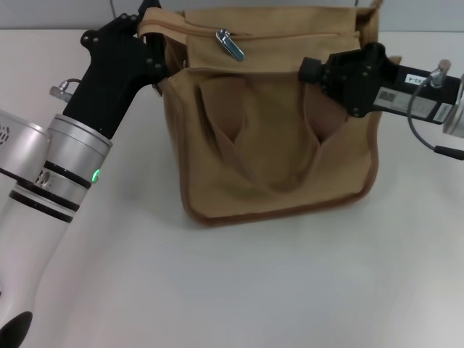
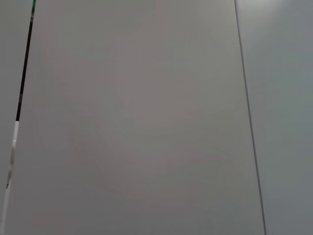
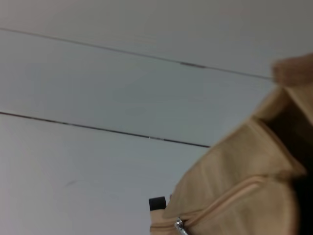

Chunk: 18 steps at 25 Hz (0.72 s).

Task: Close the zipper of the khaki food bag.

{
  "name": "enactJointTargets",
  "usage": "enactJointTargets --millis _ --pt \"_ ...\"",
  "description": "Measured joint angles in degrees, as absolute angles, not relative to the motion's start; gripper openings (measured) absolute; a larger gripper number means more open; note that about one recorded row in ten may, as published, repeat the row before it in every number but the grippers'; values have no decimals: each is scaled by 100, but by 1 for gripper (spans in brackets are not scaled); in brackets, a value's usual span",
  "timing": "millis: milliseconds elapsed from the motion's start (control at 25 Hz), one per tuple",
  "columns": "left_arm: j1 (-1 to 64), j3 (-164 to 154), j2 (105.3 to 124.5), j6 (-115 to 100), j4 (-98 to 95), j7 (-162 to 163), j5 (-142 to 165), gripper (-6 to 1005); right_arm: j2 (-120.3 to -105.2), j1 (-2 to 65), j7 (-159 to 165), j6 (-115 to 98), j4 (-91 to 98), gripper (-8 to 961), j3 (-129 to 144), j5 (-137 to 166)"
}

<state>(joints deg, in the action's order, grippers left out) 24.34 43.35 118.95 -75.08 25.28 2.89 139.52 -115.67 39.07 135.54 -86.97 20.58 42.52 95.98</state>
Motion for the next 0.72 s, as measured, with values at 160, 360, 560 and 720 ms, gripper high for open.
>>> enactJointTargets --millis 160,360,560,720 --pt "2434 4311 11893 -7507 2528 357 13969 6 -11556 3894 13304 -8854 2058 0 4193 9423" --pt "2479 4282 11898 -7507 2562 429 13983 7 -11592 3994 12371 -9444 2422 29 4174 9184" --pt "2487 4216 11900 -7554 2601 431 13991 8 -11469 4011 12149 -9546 2736 78 4196 8975" --pt "2488 4176 11901 -7564 2661 431 13993 8 -11085 4326 12712 -9662 2735 149 4437 9231"
